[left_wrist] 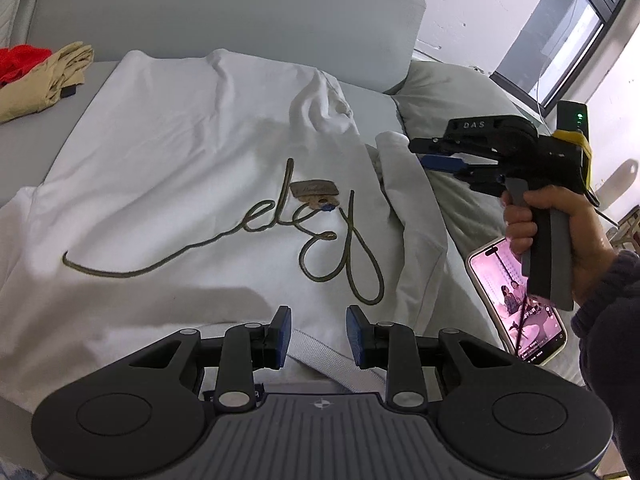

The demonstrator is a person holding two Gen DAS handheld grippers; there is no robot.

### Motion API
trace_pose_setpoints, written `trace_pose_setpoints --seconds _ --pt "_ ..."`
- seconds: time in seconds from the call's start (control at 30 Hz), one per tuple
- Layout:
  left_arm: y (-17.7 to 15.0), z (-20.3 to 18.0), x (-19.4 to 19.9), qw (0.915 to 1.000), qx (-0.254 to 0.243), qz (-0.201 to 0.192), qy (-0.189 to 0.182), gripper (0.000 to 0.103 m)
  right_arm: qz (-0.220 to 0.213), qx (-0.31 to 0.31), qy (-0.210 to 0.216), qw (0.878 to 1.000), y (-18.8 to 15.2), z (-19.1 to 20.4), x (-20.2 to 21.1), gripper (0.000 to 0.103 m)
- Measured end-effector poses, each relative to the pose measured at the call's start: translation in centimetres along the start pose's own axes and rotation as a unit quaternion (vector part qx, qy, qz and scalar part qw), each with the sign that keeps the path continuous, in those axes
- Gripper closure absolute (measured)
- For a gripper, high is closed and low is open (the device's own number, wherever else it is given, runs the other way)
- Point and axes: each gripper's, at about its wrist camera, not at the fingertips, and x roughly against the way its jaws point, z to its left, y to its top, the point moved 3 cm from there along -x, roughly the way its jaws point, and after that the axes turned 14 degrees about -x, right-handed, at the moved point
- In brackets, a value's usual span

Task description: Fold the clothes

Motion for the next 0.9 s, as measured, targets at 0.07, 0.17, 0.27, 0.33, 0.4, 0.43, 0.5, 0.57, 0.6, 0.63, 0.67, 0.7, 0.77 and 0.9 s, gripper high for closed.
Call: trace_pose_setpoints --seconds 0.07,0.17,0.27,0.33,0.4,0.43,0.5,0.57,0.6,0.63,0.67,0.7,0.77,0.9 --pt "-0.2 0.1 -0.2 1.0000 0.002 0.002 -0.003 0.075 0.012 -0.014 0.011 1.000 -0.4 -0.1 -0.5 0.071" --pt "-0.6 0.3 -0.5 0.9999 0.007 0.008 -0.009 0.075 0.017 -0.024 0.011 1.000 -0.6 0.1 -0.9 0.076" --pt "-0.9 0.3 -0.3 0.9999 0.005 0.008 -0.011 0.075 0.008 -0.030 0.007 0.999 -0.9 0.2 -0.7 0.102" --pt "-1.1 0.2 0.0 0.9999 0.003 0.006 -0.013 0.075 -0.026 -0.029 0.000 0.999 -1.0 0.2 0.9 0.103" --pt "-1.4 0.1 0.1 0.9998 0.002 0.008 -0.019 0.076 -0.066 -0.033 -0.006 0.997 -0.9 0.0 3.4 0.103" --pt "-1.5 0.0 0.2 0.9997 0.001 0.010 -0.024 0.076 -0.087 -0.036 -0.017 0.995 -1.1 -0.3 4.9 0.103" --pt "-1.8 -0.4 0.3 0.9993 -0.005 0.013 -0.035 0.076 -0.129 -0.045 -0.043 0.990 -1.4 -1.1 8.0 0.103" --pt "-2.1 -0.8 0.2 0.9988 -0.012 0.019 -0.043 0.076 -0.149 -0.047 -0.080 0.984 -2.1 -2.1 10.2 0.103" --pt "-2.3 -1.0 0.1 0.9986 -0.015 0.024 -0.044 0.075 -0.149 -0.047 -0.099 0.983 -2.4 -2.6 10.7 0.103" --pt "-2.5 -1.2 0.0 0.9984 -0.018 0.030 -0.044 0.075 -0.134 -0.044 -0.118 0.983 -2.6 -3.3 10.9 0.103" --pt "-2.7 -1.4 0.0 0.9982 -0.022 0.035 -0.043 0.075 -0.111 -0.044 -0.133 0.984 -2.9 -3.8 10.7 0.101" --pt "-2.9 -1.6 0.0 0.9981 -0.026 0.038 -0.042 0.075 -0.088 -0.045 -0.148 0.984 -3.1 -4.3 10.5 0.097" --pt "-3.1 -1.7 0.5 0.9980 -0.033 0.038 -0.039 0.073 -0.088 -0.056 -0.159 0.982 -3.4 -4.6 11.3 0.088" --pt "-3.7 -1.6 1.9 0.9978 -0.040 0.041 -0.033 0.069 -0.120 -0.048 -0.149 0.980 -3.7 -3.0 14.6 0.059"
